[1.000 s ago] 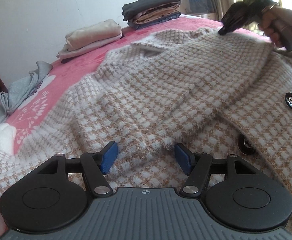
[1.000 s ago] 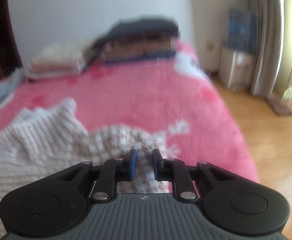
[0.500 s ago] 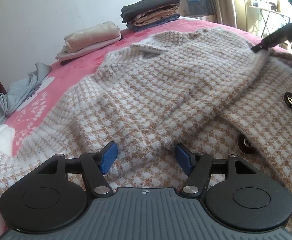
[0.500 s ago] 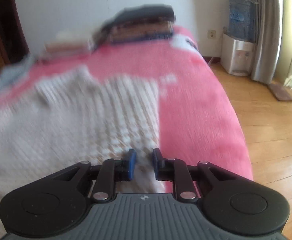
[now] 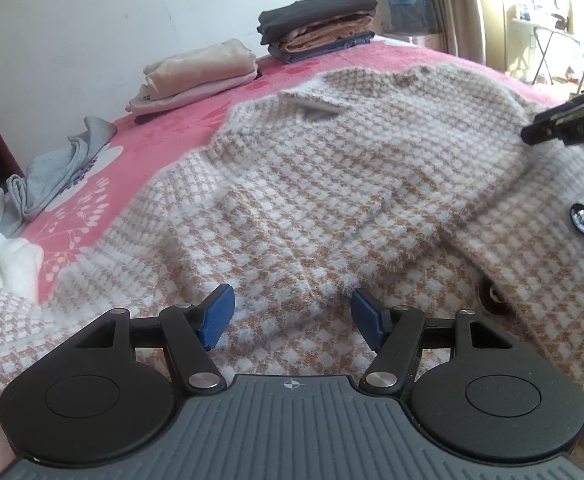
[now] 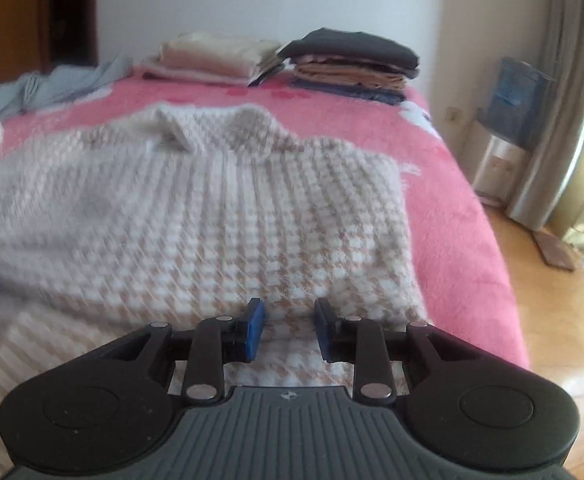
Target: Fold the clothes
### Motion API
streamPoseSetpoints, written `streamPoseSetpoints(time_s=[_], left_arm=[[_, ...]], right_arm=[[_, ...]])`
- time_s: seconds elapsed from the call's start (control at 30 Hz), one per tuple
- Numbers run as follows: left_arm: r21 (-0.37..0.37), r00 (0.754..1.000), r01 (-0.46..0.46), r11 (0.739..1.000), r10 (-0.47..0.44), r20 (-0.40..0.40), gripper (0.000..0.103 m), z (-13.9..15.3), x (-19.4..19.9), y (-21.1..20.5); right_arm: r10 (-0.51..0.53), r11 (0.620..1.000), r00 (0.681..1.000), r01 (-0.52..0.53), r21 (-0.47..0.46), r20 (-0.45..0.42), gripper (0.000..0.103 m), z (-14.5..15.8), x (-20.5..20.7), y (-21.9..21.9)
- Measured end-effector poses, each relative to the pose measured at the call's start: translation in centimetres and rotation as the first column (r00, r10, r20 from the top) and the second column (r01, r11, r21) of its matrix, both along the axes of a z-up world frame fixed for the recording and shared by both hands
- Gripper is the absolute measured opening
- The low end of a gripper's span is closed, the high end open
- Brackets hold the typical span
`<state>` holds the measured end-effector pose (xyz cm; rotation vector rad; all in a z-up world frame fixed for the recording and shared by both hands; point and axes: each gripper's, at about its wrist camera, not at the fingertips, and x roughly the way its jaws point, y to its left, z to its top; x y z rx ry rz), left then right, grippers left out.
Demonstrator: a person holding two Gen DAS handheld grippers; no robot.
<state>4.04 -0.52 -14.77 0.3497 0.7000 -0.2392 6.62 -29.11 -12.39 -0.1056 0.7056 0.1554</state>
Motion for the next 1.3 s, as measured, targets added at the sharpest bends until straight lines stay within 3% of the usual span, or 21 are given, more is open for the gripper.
streamPoseSetpoints(time_s=[0.13,0.23,0.3,0.4,1.3], left_arm=[[-0.017,1.000,-0.015,1.000,0.015,0.009,0.065,0.5,-0.4,0.4],[-0.038,0.999,-0.040,0.998,0.039,-0.008,0.065,0.5,-0.1,0.7],[-0.045,0.999,-0.051,0.998,0.050,-0.016,0.065,0.7,0.0,0.9],[-0.057,0.998,-0.063,0.996,0.061,-0.033,0.065,1.1,0.1,1.3],[-0.080,0.996,-0.084,0.993,0.081,-0.042,0.065,1.7,0.8,1.0]], right_arm=[[0.034,0.999,0.998,-0.035,0.018,0.058,0.031,1.5,-1.5,2.3],[0.062,0.998,0.997,-0.062,-0.002,-0.037,0.036,-1.6,-0.5,3.9],[0.038,0.999,0.999,-0.038,-0.011,0.029,0.037,-2.8,-1.1,4.3],[0.015,1.000,0.999,-0.015,-0.023,0.033,0.037,-2.8,-1.4,4.7],[0.001,1.000,0.998,0.000,-0.017,0.063,0.038,-3.1,-2.2,4.7]])
